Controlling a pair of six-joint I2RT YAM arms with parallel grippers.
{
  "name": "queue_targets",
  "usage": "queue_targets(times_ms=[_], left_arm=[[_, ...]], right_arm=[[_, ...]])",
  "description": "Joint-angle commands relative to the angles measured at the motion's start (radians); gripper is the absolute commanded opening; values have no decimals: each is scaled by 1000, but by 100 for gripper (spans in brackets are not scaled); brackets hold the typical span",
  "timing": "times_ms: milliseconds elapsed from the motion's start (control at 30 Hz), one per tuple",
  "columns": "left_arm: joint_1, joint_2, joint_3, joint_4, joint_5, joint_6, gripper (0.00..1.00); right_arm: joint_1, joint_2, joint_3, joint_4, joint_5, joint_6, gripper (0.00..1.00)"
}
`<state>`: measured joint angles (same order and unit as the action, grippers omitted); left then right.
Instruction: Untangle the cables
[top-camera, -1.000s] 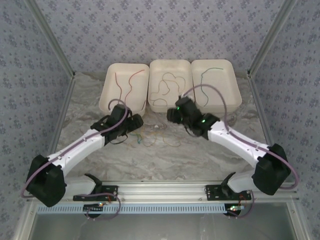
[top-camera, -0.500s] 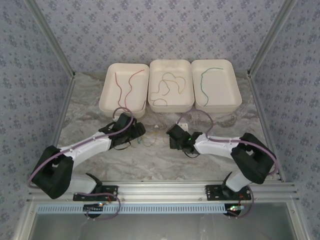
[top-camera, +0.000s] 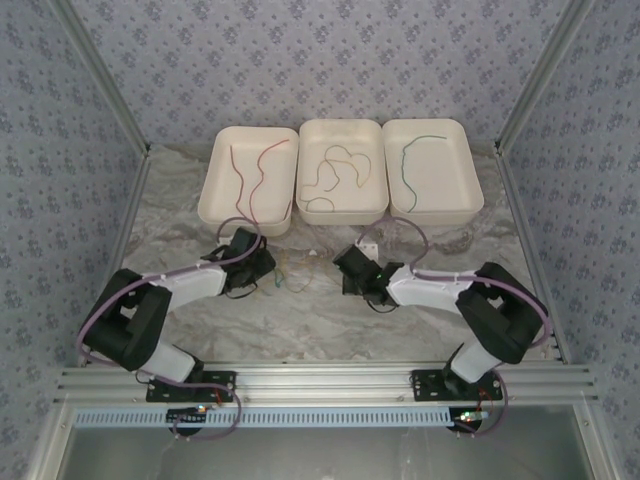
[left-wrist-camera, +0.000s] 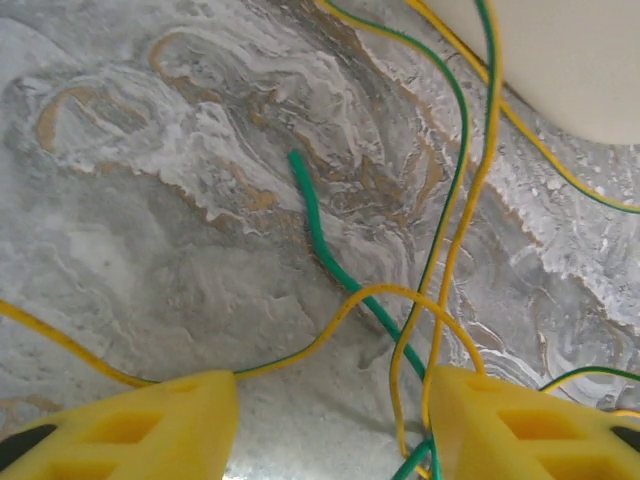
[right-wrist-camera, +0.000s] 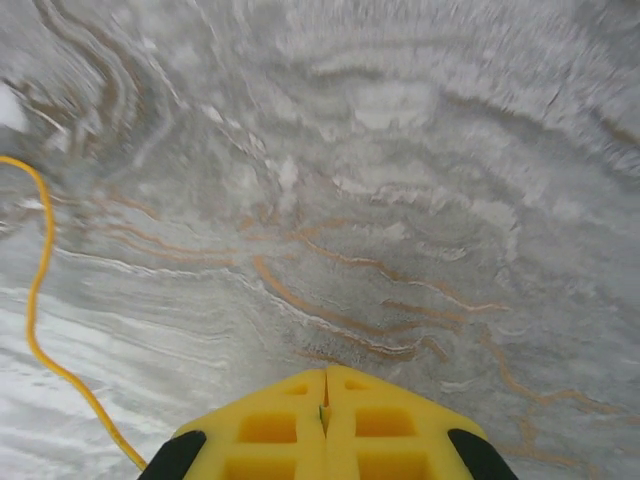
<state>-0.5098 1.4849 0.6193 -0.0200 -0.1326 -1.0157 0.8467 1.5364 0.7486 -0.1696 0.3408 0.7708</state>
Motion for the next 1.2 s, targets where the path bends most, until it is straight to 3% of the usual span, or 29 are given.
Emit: queue_targets(times_ms=[0, 67, 100, 267, 433, 833, 1167], left_arm=[[13, 55, -59, 166, -27, -61, 30], [20, 77, -62, 168, -46, -80, 5], [21, 79, -67, 169, -59, -86, 0], [38, 24, -93, 139, -115, -86, 0], [88, -20, -101, 106, -95, -58, 0], [138, -122, -96, 41, -74, -34, 0], [158, -86, -51, 26, -25, -3, 0]], right_arm=[[2, -121, 23, -73, 63, -12, 0], [-6, -187, 47, -115, 76, -32, 0], [-13, -224, 63, -139, 81, -47, 0], [-101, -389, 181, -249, 77, -125, 0], [-269, -476, 377, -309, -24, -210, 0], [-487, -393, 809, -372, -189, -271, 0], [-508, -294, 1040, -400, -239, -293, 0]])
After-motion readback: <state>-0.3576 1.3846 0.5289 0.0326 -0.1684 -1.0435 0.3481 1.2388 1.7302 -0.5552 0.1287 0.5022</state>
